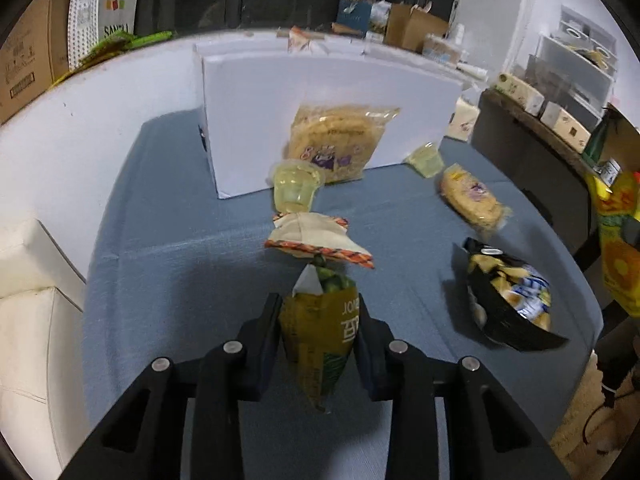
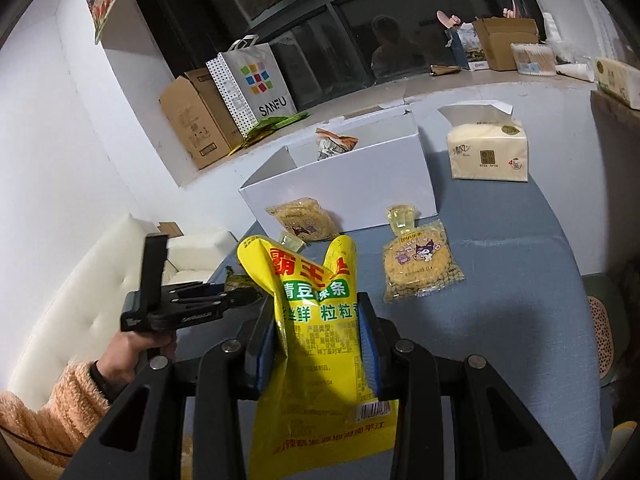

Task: Organize snacks
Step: 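Carry green-yellow snack bag with left gripper while right carries yellow bean bag into box, then withdraw both grippers from the box toward the table snacks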

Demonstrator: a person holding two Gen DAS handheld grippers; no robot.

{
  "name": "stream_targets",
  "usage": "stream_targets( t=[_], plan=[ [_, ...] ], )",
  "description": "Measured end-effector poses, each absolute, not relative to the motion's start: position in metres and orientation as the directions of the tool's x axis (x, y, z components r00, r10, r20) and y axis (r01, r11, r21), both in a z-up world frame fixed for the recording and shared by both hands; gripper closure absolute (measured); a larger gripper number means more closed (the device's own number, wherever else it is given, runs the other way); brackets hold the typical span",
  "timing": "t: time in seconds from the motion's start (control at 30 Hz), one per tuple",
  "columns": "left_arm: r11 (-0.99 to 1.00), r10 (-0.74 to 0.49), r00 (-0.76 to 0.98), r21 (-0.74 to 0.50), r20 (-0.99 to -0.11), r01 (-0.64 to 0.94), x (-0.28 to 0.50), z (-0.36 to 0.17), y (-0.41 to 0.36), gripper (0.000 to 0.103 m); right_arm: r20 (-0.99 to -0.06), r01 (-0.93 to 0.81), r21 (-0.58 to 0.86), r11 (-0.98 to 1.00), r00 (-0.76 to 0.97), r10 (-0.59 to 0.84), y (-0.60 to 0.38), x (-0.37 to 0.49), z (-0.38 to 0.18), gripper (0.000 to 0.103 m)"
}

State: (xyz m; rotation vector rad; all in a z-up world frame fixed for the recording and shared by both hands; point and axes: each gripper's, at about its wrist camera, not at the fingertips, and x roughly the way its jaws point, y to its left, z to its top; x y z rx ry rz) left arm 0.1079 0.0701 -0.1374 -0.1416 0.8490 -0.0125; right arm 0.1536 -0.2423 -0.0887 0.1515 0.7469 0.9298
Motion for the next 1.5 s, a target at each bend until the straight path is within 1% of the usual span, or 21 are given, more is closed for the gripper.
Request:
stream_targets(
  t=[0.1, 0.3, 0.43, 0.5, 0.6, 0.7, 0.87, 1.0, 1.07, 1.1, 1.13, 1.2, 1.23, 1.33, 1.5],
  plan=[
    [0.988, -0.075, 0.719, -0.149, -0.691, -0.040, 0.082, -0.115, 0.072, 0.067, -0.509, -0.679, 0.422, 0.601, 0.372, 0.776, -0.239, 0.150, -0.088, 0.064],
    [0.978, -0.100, 0.847, -0.206, -0.522, -0.012, 0.052, -0.049, 0.077, 0.067, -0.467, -0.690, 0.416, 0.592, 0.397, 0.790, -0.226, 0.157, -0.070, 0.064],
    [0.971, -0.115, 0.892, -0.239, -0.437, 0.007, 0.069, -0.008, 0.091, 0.067, -0.443, -0.704, 0.386, 0.597, 0.426, 0.789, -0.211, 0.180, -0.042, 0.064],
    [0.970, -0.111, 0.899, -0.242, -0.423, 0.005, 0.092, 0.008, 0.099, 0.067, -0.421, -0.709, 0.373, 0.599, 0.446, 0.790, -0.199, 0.202, -0.020, 0.064],
    [0.969, -0.102, 0.898, -0.248, -0.428, -0.008, 0.134, 0.023, 0.110, 0.067, -0.417, -0.702, 0.366, 0.610, 0.462, 0.782, -0.180, 0.235, 0.002, 0.064],
    [0.965, -0.102, 0.888, -0.260, -0.448, -0.020, 0.175, 0.031, 0.120, 0.067, -0.444, -0.670, 0.385, 0.634, 0.468, 0.764, -0.155, 0.278, 0.013, 0.064],
    [0.972, -0.085, 0.857, -0.231, -0.508, -0.041, 0.239, 0.030, 0.125, 0.067, -0.538, -0.622, 0.351, 0.700, 0.478, 0.694, -0.114, 0.341, 0.006, 0.064],
    [0.976, -0.051, 0.835, -0.205, -0.548, -0.075, 0.273, 0.022, 0.130, 0.067, -0.585, -0.581, 0.373, 0.723, 0.458, 0.670, -0.096, 0.380, -0.010, 0.064],
    [0.980, -0.026, 0.819, -0.176, -0.573, -0.091, 0.285, 0.020, 0.132, 0.062, -0.588, -0.582, 0.371, 0.723, 0.455, 0.669, -0.089, 0.393, -0.014, 0.064],
    [0.980, -0.010, 0.803, -0.166, -0.596, -0.110, 0.291, 0.018, 0.134, 0.037, -0.576, -0.588, 0.383, 0.713, 0.452, 0.681, -0.087, 0.398, -0.014, 0.055],
    [0.979, 0.002, 0.789, -0.158, -0.614, -0.126, 0.295, 0.016, 0.136, 0.001, -0.564, -0.591, 0.394, 0.704, 0.450, 0.693, -0.085, 0.401, -0.014, 0.044],
    [0.980, 0.028, 0.793, -0.140, -0.608, -0.143, 0.293, 0.014, 0.140, 0.000, -0.568, -0.570, 0.411, 0.711, 0.450, 0.689, -0.082, 0.407, -0.012, 0.000],
    [0.979, 0.044, 0.789, -0.132, -0.613, -0.157, 0.292, 0.014, 0.142, 0.000, -0.569, -0.557, 0.415, 0.719, 0.458, 0.683, -0.083, 0.407, -0.011, 0.000],
    [0.976, 0.043, 0.785, -0.143, -0.618, -0.166, 0.283, 0.010, 0.148, 0.000, -0.550, -0.555, 0.421, 0.717, 0.473, 0.689, -0.086, 0.404, -0.005, 0.000],
    [0.971, 0.064, 0.795, -0.146, -0.603, -0.190, 0.269, 0.012, 0.154, 0.000, -0.547, -0.594, 0.366, 0.716, 0.485, 0.682, -0.088, 0.388, 0.001, 0.000]
  ],
)
